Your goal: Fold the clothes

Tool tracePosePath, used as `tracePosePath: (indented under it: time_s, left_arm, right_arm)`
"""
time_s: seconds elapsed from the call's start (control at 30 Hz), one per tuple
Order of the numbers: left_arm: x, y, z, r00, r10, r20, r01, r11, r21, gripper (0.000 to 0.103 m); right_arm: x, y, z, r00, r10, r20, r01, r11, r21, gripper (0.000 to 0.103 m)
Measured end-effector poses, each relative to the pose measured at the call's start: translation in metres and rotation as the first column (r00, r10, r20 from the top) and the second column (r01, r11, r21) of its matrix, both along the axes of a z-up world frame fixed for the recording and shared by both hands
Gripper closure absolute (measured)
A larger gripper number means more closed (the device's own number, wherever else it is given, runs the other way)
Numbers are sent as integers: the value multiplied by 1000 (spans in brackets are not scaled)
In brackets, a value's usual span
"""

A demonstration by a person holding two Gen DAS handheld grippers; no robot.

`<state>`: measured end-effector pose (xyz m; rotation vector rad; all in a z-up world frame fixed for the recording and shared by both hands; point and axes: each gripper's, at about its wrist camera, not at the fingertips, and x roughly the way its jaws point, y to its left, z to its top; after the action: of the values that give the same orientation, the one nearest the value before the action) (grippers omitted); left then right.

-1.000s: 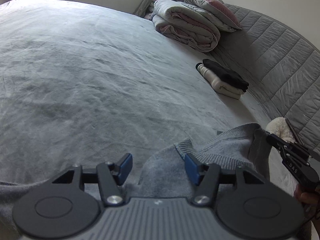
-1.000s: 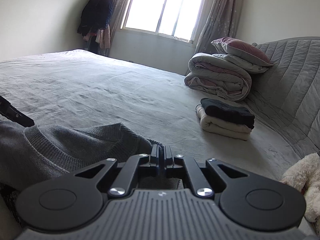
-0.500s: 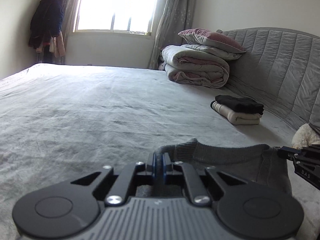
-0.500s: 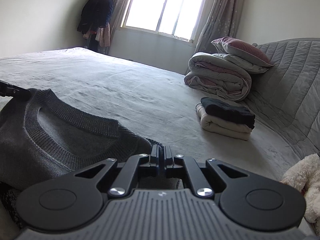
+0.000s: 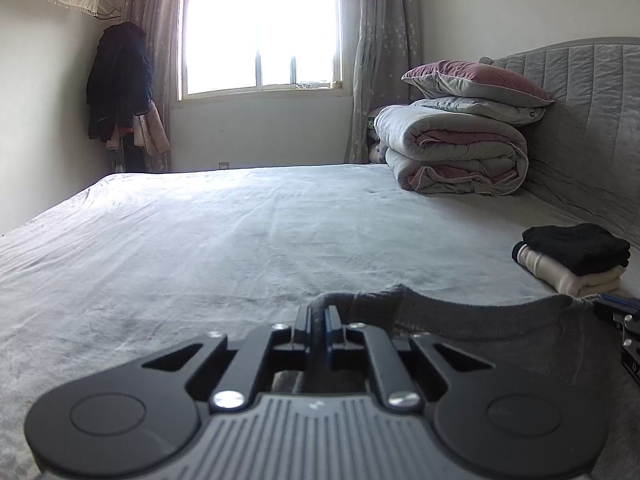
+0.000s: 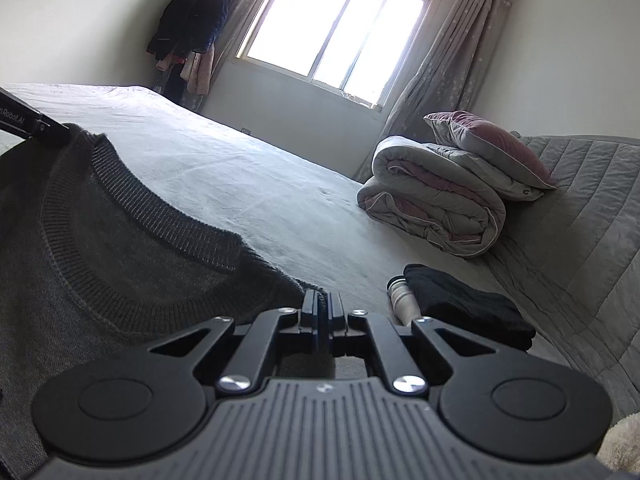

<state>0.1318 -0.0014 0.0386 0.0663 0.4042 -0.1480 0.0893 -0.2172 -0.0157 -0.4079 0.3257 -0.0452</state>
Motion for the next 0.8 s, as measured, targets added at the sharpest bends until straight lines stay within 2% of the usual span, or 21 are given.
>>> tracePosePath:
  time_s: [0.07,0.23,0.37,0.4,0.47,0.53,0.63,0.7,0.77,0.8]
  left_arm:
    - [27,-8,-4,1000,9,-2,-9,1000,26,97]
    - [88,-21,-19,997,53,-50,-51,998,37,97]
    - [123,-33,-35,996,75,-45,-71,993,89,97]
    - [131,-34,-40,995,84,-51,-79,993,93,98]
    - [142,-32,-51,991,105,-78,-99,992,83,98]
    - [150,-28,-63,986,117,-118,-111,992,55,98]
    - [156,-25,-81,977,116,-177,-108,993,52,97]
    - [148,-28,-77,977,107,-186,-99,994,54,95]
    - [141,-30,-72,976,98,-196,-89,994,55,87]
    - [137,-32,-69,975,94,-201,-84,995,55,73]
  right_arm:
    - [23,-3,-5,1000,-16,-8,16,1000,-9,98]
    - [76,-12,-16,998,-54,-32,54,998,-20,98]
    - [114,-11,-26,997,-76,-32,74,996,-47,99]
    - [122,-11,-28,996,-85,-31,83,995,-56,103]
    - [136,-14,-34,993,-112,-38,110,992,-63,103]
    - [148,-20,-39,988,-139,-72,137,990,-34,103]
    - [160,-28,-47,979,-161,-124,162,987,5,103]
    - [160,-30,-51,976,-163,-146,167,986,16,103]
    - [157,-32,-50,973,-165,-159,171,985,23,103]
    - [158,-32,-49,972,-165,-166,172,985,28,103]
